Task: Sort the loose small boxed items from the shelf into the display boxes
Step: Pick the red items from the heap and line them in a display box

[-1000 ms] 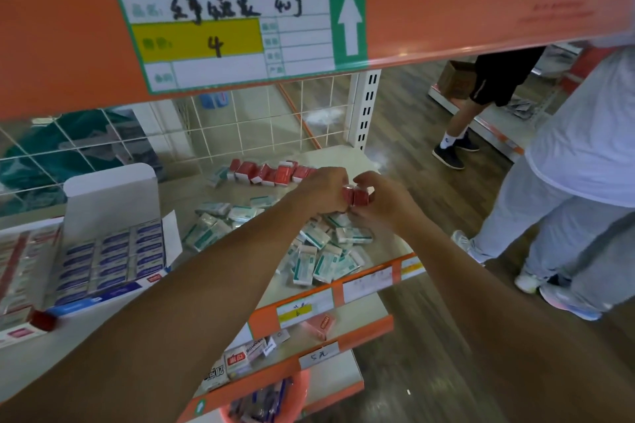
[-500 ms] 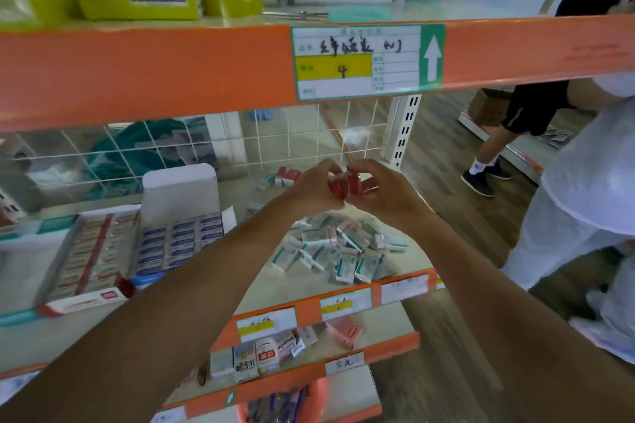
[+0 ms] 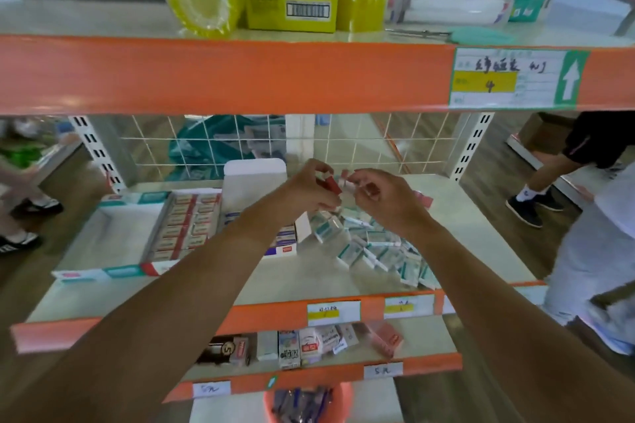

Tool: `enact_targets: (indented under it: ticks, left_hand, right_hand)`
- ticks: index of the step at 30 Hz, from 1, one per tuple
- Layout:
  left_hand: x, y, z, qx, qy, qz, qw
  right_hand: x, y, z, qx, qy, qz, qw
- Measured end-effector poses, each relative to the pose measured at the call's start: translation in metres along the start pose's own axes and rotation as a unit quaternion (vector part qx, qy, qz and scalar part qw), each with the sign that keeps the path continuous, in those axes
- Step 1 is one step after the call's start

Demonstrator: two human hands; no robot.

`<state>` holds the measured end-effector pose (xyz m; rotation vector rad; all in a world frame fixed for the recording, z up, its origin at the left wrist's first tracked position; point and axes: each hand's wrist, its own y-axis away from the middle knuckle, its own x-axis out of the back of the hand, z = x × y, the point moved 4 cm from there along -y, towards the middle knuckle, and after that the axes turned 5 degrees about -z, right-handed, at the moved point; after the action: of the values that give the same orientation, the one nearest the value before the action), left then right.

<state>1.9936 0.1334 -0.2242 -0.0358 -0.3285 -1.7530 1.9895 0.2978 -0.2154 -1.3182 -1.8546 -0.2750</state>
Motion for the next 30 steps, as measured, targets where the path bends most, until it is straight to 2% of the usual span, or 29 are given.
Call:
enact_targets:
  ticks: [4,6,9,13,20,30]
  left_hand:
    - [0.02,0.016,-0.007,-0.01,0.109,-0.031,0.994]
    - [0.032,0.021,-0.015,-0.011,0.116,-0.016,0.993]
    - [0.051,0.031,-0.023,-0.014,0.057,0.02,0.998]
    - [0.074,0.05,-0.023,-0.02,-0.127,0.058,0.99]
    - [0.106,0.072,-0.025,-0.021,-0.224,0.091,0.97]
    - [0.156,0.097,-0.035,-0.036,-0.247,0.146,0.957]
  right_hand:
    - [-0.019,-0.007,-0.013,-0.004,-0.015,-0.002,1.0]
    - [-0.026,-0.009,-0.021,0.006,-0.034,0.008,0.999]
    - [-0.035,-0.015,-0.03,0.0,-0.052,0.024,0.998]
    - [-0.052,-0.022,-0.042,-0.036,-0.065,-0.011,0.997]
    - [-0.085,-0.032,-0.064,-0.03,-0.089,-0.054,0.994]
    - [-0.112,-0.048,-0.107,0.046,-0.015,-0.05,0.998]
